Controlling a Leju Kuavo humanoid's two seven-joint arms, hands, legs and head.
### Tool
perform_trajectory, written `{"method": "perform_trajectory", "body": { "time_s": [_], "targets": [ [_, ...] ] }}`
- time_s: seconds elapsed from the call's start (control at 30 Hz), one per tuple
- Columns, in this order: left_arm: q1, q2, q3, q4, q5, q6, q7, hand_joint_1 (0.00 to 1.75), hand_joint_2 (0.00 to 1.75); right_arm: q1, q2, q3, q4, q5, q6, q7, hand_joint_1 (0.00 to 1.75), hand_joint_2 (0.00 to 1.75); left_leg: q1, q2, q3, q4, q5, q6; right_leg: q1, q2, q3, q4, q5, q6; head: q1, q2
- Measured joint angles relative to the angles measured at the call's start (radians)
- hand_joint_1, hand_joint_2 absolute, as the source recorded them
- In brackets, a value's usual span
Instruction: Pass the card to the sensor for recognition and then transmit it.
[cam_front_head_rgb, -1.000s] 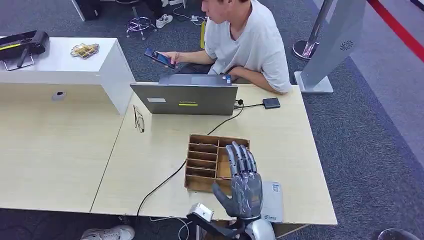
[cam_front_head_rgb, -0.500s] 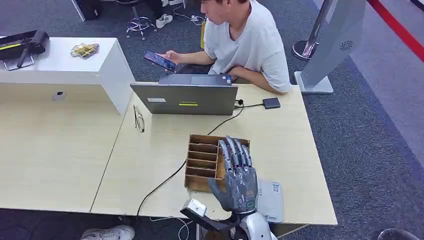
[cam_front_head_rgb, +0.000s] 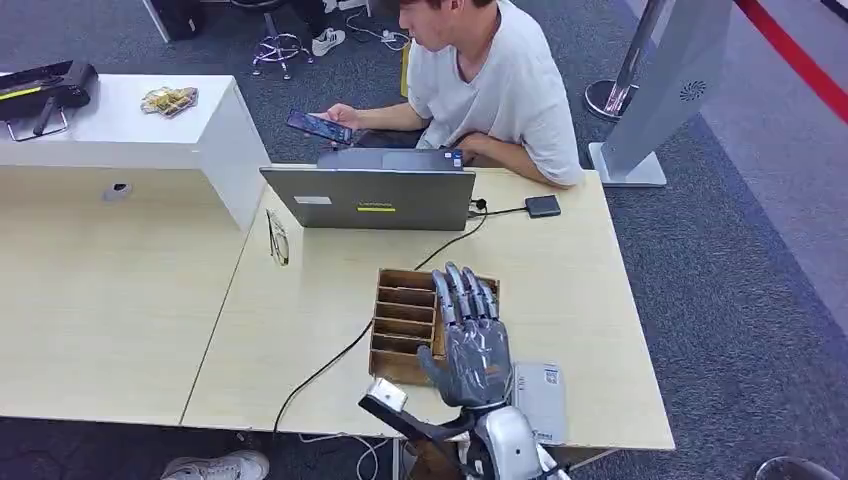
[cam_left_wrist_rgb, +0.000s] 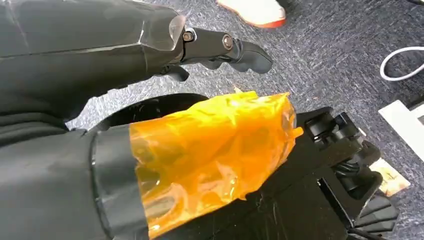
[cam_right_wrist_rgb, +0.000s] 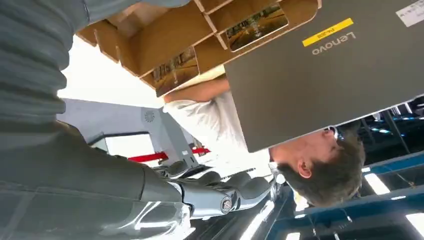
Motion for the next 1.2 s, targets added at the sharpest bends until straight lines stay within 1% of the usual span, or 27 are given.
{"method": "perform_trajectory", "body": {
  "time_s": [0.13, 0.37, 0.77, 1.2],
  "targets": [
    [-0.002, 0.002, -0.009, 0.0, -0.009, -0.006, 0.001, 0.0, 0.0, -0.027, -0.001, -0.003, 0.015, 0.009, 0.026, 0.013, 0.0, 1.75, 0.0, 0.0, 0.0, 0.0, 0.0, 0.0, 0.0, 0.0, 0.0, 0.0, 0.0, 0.0, 0.0, 0.0],
    [-0.006, 0.003, -0.014, 0.0, -0.011, -0.01, 0.016, 0.0, 0.0, -0.063, -0.002, -0.014, 0.044, 0.013, 0.041, 0.027, 0.0, 1.75, 0.0, 0.0, 0.0, 0.0, 0.0, 0.0, 0.0, 0.0, 0.0, 0.0, 0.0, 0.0, 0.0, 0.0],
    [-0.009, 0.003, -0.016, 0.0, -0.018, -0.012, 0.018, 0.0, 0.0, -0.081, -0.007, -0.04, 0.068, 0.024, 0.072, 0.042, 0.0, 1.75, 0.0, 0.0, 0.0, 0.0, 0.0, 0.0, 0.0, 0.0, 0.0, 0.0, 0.0, 0.0, 0.0, 0.0],
    [-0.01, 0.003, -0.016, 0.0, -0.019, -0.013, 0.019, 0.0, 0.0, -0.102, -0.016, -0.064, 0.085, 0.022, 0.141, 0.051, 0.0, 1.75, 0.0, 0.0, 0.0, 0.0, 0.0, 0.0, 0.0, 0.0, 0.0, 0.0, 0.0, 0.0, 0.0, 0.0]
  ]
}}
